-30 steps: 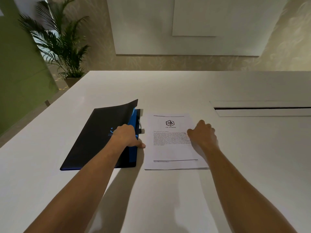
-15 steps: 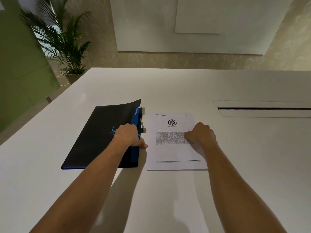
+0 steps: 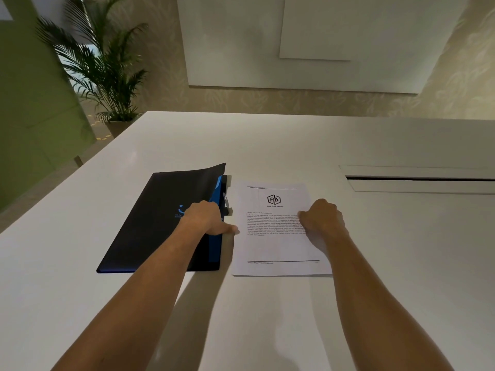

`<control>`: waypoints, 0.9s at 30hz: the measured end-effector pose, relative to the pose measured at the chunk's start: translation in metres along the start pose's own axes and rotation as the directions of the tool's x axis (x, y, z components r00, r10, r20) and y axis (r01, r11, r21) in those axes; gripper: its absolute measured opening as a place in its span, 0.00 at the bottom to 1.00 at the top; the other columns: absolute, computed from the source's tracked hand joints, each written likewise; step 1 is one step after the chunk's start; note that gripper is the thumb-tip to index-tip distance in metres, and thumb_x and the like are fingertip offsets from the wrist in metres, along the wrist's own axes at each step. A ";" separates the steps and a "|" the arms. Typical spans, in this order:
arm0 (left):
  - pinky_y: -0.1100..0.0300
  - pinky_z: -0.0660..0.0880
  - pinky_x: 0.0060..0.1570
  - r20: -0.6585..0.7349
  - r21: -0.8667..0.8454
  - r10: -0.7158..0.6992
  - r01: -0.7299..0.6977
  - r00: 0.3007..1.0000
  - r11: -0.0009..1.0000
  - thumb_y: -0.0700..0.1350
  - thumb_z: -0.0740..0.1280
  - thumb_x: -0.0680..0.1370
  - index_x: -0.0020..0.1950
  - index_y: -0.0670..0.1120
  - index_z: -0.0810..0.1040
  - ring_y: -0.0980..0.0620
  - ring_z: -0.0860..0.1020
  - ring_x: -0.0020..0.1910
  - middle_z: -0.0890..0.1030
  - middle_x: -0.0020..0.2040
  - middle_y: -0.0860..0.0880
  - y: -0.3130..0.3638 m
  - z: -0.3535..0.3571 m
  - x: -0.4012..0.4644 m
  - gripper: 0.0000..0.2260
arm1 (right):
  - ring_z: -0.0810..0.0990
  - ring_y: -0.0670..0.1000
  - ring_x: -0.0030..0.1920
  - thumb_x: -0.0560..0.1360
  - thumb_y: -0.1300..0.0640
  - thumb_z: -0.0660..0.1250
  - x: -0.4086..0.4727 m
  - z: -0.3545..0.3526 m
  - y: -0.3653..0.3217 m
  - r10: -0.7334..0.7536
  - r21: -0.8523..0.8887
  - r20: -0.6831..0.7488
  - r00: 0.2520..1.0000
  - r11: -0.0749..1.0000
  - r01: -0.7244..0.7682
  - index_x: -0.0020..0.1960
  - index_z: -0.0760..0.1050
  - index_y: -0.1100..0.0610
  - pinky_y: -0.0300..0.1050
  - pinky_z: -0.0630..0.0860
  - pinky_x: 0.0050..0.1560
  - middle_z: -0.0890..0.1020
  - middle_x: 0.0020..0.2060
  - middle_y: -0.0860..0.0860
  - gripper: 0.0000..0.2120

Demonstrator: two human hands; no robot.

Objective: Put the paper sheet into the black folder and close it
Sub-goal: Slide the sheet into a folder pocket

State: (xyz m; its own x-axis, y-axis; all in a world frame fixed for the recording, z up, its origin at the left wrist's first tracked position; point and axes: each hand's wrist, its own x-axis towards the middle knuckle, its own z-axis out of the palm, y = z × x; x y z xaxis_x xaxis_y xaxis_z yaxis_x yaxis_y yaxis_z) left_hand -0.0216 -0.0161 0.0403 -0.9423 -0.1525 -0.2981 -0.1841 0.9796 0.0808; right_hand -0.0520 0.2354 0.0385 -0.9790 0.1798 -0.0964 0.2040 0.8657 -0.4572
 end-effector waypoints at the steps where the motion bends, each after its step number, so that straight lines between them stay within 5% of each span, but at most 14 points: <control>1: 0.56 0.76 0.48 -0.017 0.031 0.003 -0.003 1.000 1.000 0.68 0.67 0.70 0.43 0.43 0.72 0.51 0.76 0.39 0.75 0.38 0.48 0.002 0.002 -0.001 0.27 | 0.74 0.57 0.41 0.76 0.53 0.65 0.001 0.000 -0.001 -0.002 -0.008 0.007 1.000 1.000 0.002 0.43 0.73 0.60 0.44 0.71 0.43 0.79 0.42 0.57 0.10; 7: 0.56 0.76 0.48 -0.059 0.122 -0.002 0.009 0.998 0.992 0.67 0.69 0.69 0.47 0.44 0.70 0.50 0.76 0.41 0.75 0.42 0.48 0.003 0.005 -0.002 0.27 | 0.73 0.57 0.42 0.75 0.51 0.65 0.001 0.000 -0.006 0.013 -0.011 -0.005 1.000 1.000 -0.013 0.44 0.73 0.60 0.44 0.70 0.44 0.77 0.42 0.56 0.11; 14: 0.57 0.74 0.44 -0.049 0.156 -0.002 0.010 0.999 0.988 0.67 0.68 0.69 0.48 0.44 0.71 0.50 0.75 0.41 0.73 0.38 0.49 0.005 0.002 -0.003 0.27 | 0.77 0.57 0.40 0.71 0.44 0.67 0.001 -0.004 0.001 0.111 0.219 0.050 0.993 0.969 -0.119 0.38 0.71 0.57 0.50 0.77 0.50 0.75 0.35 0.51 0.16; 17: 0.57 0.74 0.44 -0.044 0.159 0.001 0.006 0.999 0.987 0.67 0.68 0.69 0.48 0.44 0.71 0.50 0.76 0.41 0.73 0.39 0.49 0.006 0.001 -0.002 0.27 | 0.77 0.55 0.40 0.70 0.45 0.68 0.009 -0.007 0.003 0.131 0.308 0.113 0.985 0.938 -0.160 0.42 0.73 0.57 0.46 0.75 0.45 0.77 0.38 0.52 0.15; 21: 0.56 0.76 0.47 -0.057 0.153 0.003 0.006 0.998 0.988 0.67 0.68 0.69 0.48 0.44 0.71 0.50 0.76 0.41 0.76 0.43 0.48 0.005 0.002 -0.003 0.27 | 0.76 0.54 0.33 0.68 0.50 0.65 0.003 0.001 0.000 0.098 0.321 0.088 0.991 0.939 -0.121 0.35 0.73 0.59 0.46 0.74 0.40 0.80 0.34 0.53 0.11; 23: 0.56 0.76 0.47 -0.062 0.146 0.005 0.005 0.998 0.989 0.67 0.68 0.69 0.48 0.44 0.71 0.50 0.76 0.41 0.76 0.43 0.48 0.005 0.002 -0.003 0.27 | 0.80 0.57 0.38 0.67 0.54 0.63 0.001 0.004 -0.007 0.095 0.297 0.084 0.992 0.948 -0.116 0.40 0.75 0.60 0.48 0.77 0.44 0.82 0.40 0.57 0.09; 27: 0.56 0.76 0.48 -0.062 0.131 0.006 0.002 0.998 0.991 0.67 0.68 0.69 0.48 0.44 0.70 0.50 0.76 0.42 0.76 0.45 0.47 0.005 0.001 -0.006 0.27 | 0.78 0.62 0.56 0.72 0.58 0.62 0.003 0.002 -0.017 0.084 0.318 0.136 0.987 0.940 -0.124 0.65 0.66 0.64 0.55 0.78 0.56 0.77 0.58 0.61 0.23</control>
State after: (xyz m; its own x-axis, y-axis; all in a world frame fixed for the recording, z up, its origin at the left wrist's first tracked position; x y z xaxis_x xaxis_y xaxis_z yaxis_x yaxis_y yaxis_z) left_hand -0.0167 -0.0099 0.0412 -0.9588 -0.1543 -0.2384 -0.1477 0.9880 -0.0453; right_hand -0.0584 0.2202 0.0447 -0.9489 0.1869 -0.2543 0.3138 0.6431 -0.6985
